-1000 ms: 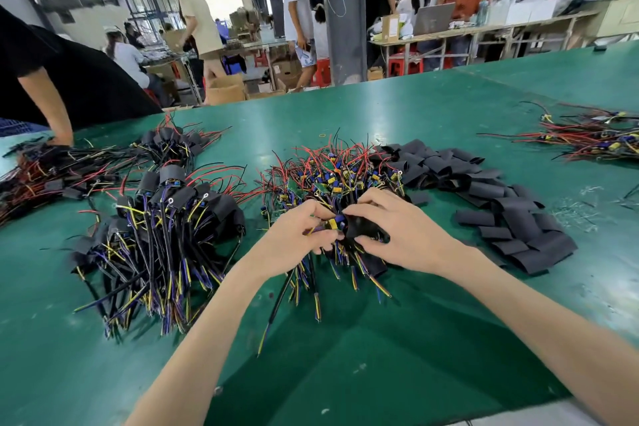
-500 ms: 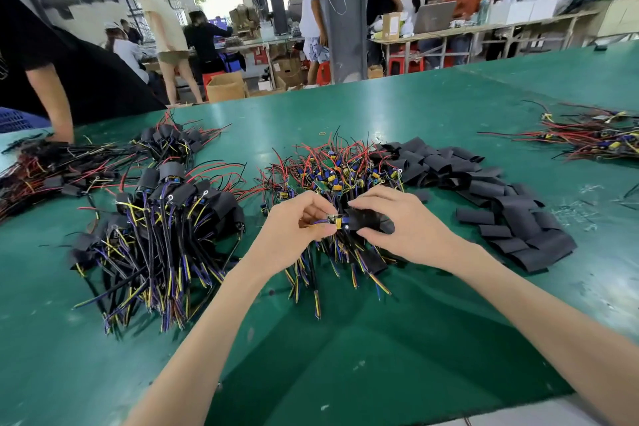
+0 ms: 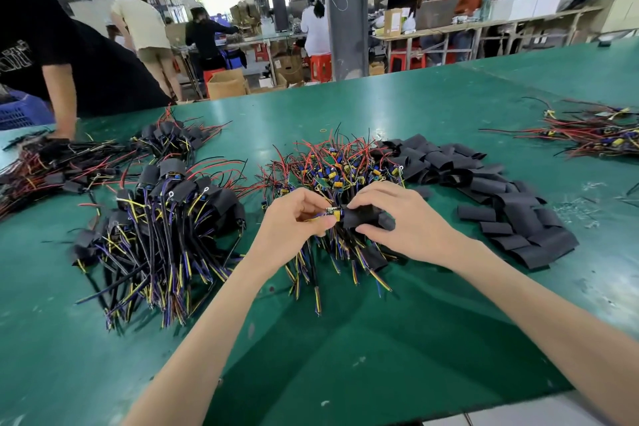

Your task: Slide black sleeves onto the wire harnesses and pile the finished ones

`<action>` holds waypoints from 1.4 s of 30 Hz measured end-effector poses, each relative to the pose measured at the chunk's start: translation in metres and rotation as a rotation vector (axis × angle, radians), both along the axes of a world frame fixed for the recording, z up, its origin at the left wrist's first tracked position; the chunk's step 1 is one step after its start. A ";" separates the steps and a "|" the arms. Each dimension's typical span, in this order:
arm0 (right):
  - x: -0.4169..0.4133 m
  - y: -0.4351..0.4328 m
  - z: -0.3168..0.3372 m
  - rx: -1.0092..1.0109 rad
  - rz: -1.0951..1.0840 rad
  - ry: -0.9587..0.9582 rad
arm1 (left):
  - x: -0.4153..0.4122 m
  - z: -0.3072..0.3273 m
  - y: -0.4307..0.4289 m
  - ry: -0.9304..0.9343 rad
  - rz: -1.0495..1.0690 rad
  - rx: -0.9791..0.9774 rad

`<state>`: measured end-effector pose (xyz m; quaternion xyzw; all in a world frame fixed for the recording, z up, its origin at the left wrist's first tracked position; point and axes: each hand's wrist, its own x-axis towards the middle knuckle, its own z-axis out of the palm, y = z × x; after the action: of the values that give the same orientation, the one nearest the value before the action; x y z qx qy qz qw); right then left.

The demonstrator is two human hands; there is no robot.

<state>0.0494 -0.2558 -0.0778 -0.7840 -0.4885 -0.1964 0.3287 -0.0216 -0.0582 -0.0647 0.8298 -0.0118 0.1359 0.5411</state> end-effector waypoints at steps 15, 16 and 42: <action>-0.008 0.005 -0.002 0.005 0.024 -0.018 | 0.001 -0.004 -0.008 -0.041 0.071 0.053; -0.008 0.005 -0.002 0.009 0.021 -0.017 | 0.001 -0.004 -0.008 -0.043 0.070 0.062; -0.002 0.000 0.003 0.137 -0.162 -0.094 | -0.041 0.075 0.117 -0.310 0.934 0.358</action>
<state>0.0476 -0.2555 -0.0743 -0.7865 -0.4238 -0.2918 0.3415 -0.0627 0.0589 0.0100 0.7963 0.2565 0.4799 0.2644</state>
